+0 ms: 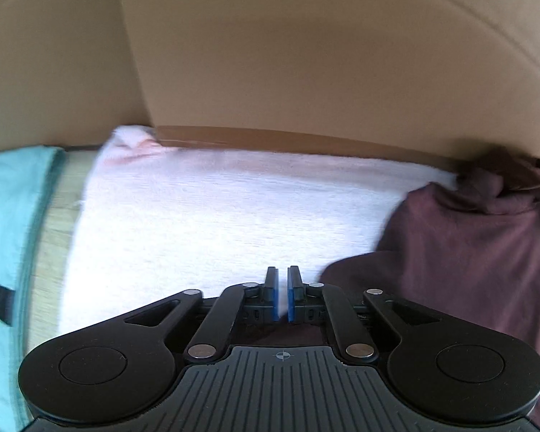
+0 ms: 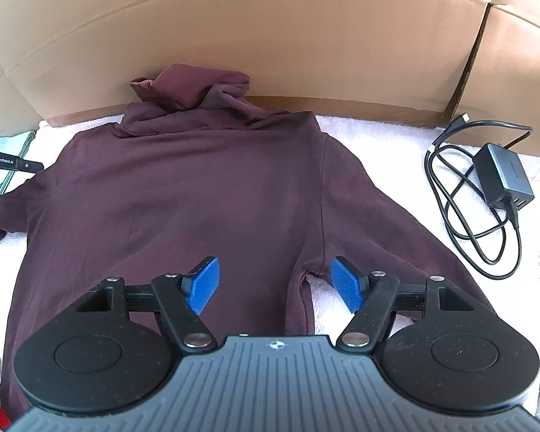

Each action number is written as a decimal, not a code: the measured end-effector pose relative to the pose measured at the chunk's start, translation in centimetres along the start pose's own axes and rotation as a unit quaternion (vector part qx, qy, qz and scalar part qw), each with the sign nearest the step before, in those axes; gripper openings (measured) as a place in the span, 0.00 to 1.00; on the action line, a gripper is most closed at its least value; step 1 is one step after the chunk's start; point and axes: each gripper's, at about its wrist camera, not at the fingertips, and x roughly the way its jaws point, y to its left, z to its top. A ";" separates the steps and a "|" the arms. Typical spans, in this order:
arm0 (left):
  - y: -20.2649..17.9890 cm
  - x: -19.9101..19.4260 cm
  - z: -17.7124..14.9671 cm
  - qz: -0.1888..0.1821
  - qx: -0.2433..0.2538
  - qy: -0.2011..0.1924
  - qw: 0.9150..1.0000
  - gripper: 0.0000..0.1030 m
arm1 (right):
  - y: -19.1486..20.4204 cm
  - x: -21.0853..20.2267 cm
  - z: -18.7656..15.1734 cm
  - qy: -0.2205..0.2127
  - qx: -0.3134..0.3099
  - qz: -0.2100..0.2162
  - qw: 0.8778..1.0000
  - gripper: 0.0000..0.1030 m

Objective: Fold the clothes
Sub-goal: 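Release the hood and pull both grippers back from the sweatshirt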

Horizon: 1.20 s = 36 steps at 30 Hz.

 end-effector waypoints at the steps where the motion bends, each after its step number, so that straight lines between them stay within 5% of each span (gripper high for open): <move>1: -0.4 0.0 0.2 -0.010 0.010 -0.002 1.000 0.36 | 0.0 0.1 0.0 0.001 0.000 -0.001 1.000 0.71; 4: -2.0 1.7 0.6 -0.029 0.041 0.000 0.999 0.68 | 0.3 0.5 0.1 0.008 0.003 -0.001 1.000 0.71; 10: -3.5 3.7 0.7 -0.034 0.081 0.026 0.996 0.68 | 1.4 0.7 0.0 0.017 -0.008 0.004 1.000 0.72; 11: -3.9 4.2 0.6 -0.033 0.085 0.026 0.995 0.67 | 1.6 0.7 -0.1 0.019 -0.011 0.004 1.000 0.72; 12: -4.1 4.1 0.5 -0.033 0.088 0.029 0.995 0.57 | 1.7 0.7 -0.1 0.020 -0.014 0.003 1.000 0.73; 13: -4.2 4.0 0.3 -0.035 0.088 0.032 0.995 0.17 | 1.7 0.6 -0.2 0.020 -0.015 0.001 1.000 0.74; 14: -4.3 3.9 0.1 -0.040 0.084 0.038 0.995 0.02 | 1.7 0.6 -0.3 0.020 -0.016 -0.001 1.000 0.74; 15: -4.3 3.6 -0.2 -0.041 0.079 0.039 0.995 0.00 | 1.7 0.6 -0.3 0.020 -0.014 -0.004 1.000 0.74; 22: -2.3 -1.7 -2.3 -0.018 0.028 -0.027 0.999 0.00 | 1.0 0.9 -0.3 0.022 0.014 -0.013 1.000 0.74; 33: -0.2 -1.5 -3.1 0.024 -0.026 -0.017 0.999 0.01 | 1.0 0.1 -0.5 0.018 0.004 -0.002 1.000 0.75; 34: 0.0 -1.7 -3.0 0.033 -0.030 -0.022 0.999 0.20 | 0.9 -0.2 -0.7 0.017 0.007 -0.002 1.000 0.75; 36: 0.6 -2.7 -2.9 0.041 -0.044 -0.032 0.998 0.28 | 0.5 -0.8 -1.3 0.016 0.017 -0.001 1.000 0.75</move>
